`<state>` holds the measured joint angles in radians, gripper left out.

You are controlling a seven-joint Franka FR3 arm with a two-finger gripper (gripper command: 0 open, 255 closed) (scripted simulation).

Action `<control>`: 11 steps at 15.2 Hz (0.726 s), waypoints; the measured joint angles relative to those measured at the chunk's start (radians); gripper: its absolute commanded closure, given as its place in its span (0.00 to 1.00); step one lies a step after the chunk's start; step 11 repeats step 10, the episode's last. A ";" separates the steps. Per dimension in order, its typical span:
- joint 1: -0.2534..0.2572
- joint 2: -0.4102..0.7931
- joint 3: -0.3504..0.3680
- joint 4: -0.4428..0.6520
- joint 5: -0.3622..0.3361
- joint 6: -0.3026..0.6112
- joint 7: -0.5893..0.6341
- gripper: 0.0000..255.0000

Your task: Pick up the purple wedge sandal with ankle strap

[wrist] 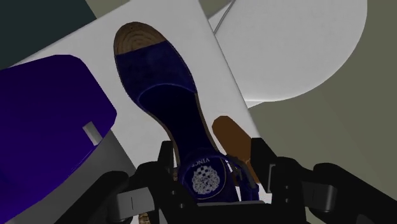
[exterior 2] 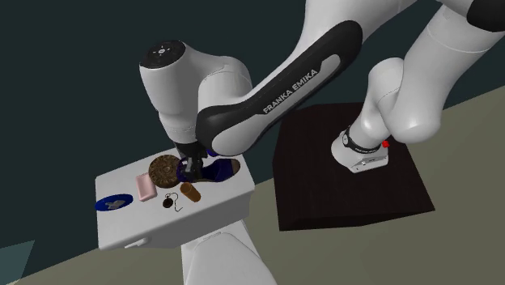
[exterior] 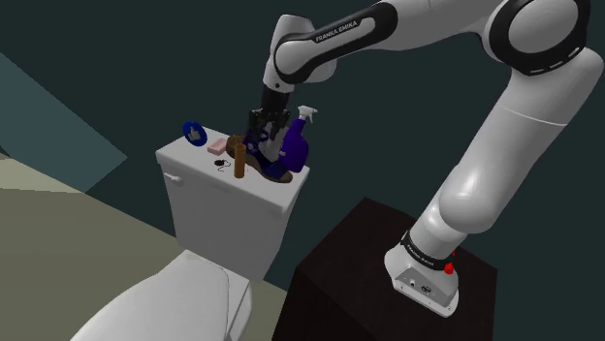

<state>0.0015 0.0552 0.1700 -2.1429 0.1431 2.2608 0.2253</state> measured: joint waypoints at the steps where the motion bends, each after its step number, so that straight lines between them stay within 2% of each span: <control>1: 0.000 -0.008 0.000 0.005 0.000 -0.013 0.002 1.00; 11: -0.002 -0.053 -0.002 0.068 -0.001 -0.120 0.011 1.00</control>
